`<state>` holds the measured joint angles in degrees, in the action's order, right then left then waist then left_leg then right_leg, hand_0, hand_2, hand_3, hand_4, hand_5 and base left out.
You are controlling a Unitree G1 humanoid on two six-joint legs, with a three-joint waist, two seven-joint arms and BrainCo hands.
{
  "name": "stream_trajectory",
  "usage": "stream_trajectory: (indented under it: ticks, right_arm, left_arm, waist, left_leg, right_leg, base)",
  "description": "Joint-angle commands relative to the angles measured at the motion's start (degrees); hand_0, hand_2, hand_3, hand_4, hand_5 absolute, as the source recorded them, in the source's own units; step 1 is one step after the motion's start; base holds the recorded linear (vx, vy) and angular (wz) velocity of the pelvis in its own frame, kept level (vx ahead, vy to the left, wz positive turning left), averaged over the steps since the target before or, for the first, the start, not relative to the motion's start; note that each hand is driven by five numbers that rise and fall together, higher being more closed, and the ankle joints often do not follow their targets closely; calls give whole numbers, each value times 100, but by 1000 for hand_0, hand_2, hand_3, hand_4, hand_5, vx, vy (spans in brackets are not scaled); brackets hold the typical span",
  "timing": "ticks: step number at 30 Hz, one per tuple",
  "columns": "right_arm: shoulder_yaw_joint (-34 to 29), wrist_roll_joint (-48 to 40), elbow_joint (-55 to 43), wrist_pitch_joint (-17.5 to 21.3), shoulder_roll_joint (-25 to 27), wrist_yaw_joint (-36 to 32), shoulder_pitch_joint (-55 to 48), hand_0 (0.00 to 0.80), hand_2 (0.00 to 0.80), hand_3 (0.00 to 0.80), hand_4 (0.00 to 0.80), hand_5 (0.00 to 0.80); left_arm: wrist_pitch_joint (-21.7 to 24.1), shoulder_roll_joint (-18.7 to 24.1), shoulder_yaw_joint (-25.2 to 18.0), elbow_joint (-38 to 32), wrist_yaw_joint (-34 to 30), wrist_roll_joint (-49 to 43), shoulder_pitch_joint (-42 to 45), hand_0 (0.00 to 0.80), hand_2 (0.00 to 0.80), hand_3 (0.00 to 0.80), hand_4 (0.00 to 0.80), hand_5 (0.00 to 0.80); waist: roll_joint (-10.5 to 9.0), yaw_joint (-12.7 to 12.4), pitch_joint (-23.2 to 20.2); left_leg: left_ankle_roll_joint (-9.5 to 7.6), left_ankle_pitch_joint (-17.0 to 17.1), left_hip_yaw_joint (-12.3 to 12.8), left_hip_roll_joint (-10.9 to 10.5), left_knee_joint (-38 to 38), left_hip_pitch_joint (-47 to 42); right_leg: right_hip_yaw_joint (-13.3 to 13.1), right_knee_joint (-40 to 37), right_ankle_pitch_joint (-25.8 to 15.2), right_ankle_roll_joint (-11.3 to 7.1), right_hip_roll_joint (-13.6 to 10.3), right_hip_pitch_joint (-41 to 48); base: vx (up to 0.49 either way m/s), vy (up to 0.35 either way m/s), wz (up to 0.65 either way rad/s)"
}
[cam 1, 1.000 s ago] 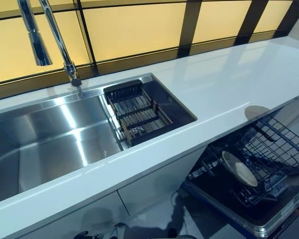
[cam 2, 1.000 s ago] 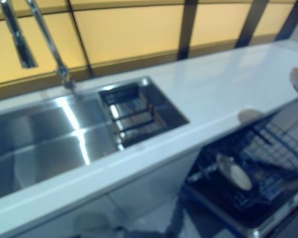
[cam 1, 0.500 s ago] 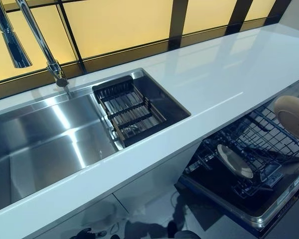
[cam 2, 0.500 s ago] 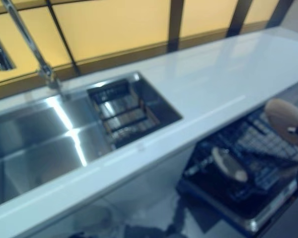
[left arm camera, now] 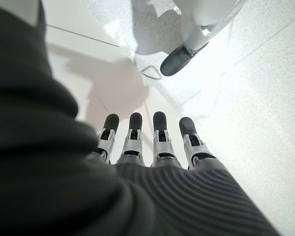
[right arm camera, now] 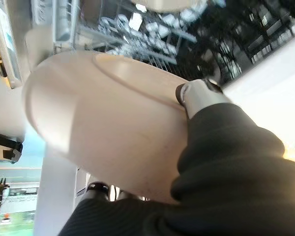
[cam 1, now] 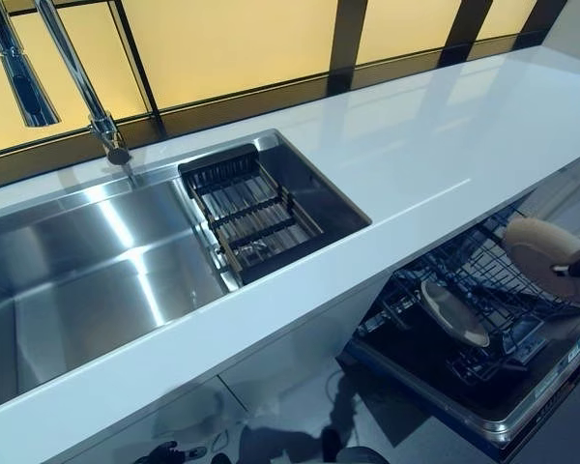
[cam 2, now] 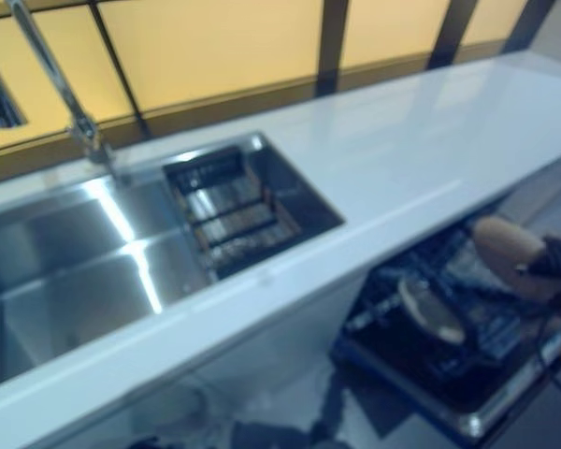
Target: Take plates into dishwasher
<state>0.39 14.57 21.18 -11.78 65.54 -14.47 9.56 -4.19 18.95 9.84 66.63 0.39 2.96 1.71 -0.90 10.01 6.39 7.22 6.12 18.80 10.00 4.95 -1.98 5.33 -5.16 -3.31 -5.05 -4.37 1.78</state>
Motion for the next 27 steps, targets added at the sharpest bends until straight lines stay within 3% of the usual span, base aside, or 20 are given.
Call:
stream_trajectory:
  ticks: [1,11,17,27]
  right_arm:
    - [176,311,332,-181,-226,252,890,800,800,800,800,800]
    - [910,474,1327,-357,-356,539,1591,800,800,800,800,800]
    - [1181,399,2045,-475,-302,966,2075,800,800,800,800,800]
    - [1598,614,2567,-567,-316,1020,2634,800,800,800,800,800]
  left_arm:
    - [-43,311,-40,117,4,-235,-265,0,0,0,0,0]
    - [36,372,117,-48,-1,74,-338,0,0,0,0,0]
    - [74,515,266,-162,-74,209,-464,0,0,0,0,0]
    - [169,463,445,-265,-167,353,-602,0,0,0,0,0]
  waist:
    - [-238,-191,72]
    - [-81,-360,213]
    - [118,-471,453]
    - [446,-516,743]
  left_leg:
    - [-22,-278,-63,-10,5,-246]
    - [1,-236,-187,-35,5,-118]
    - [28,-174,-294,-70,5,80]
    - [51,-92,-414,-192,5,334]
  right_leg:
    - [159,16,-129,-259,-80,-125]
    - [249,16,-131,-255,-116,-197]
    - [331,16,-170,-263,-176,-347]
    - [355,16,-207,-247,-251,-567]
  base:
    - [-43,-21,3]
    - [-29,-19,3]
    - [-91,-37,10]
    - [-67,16,7]
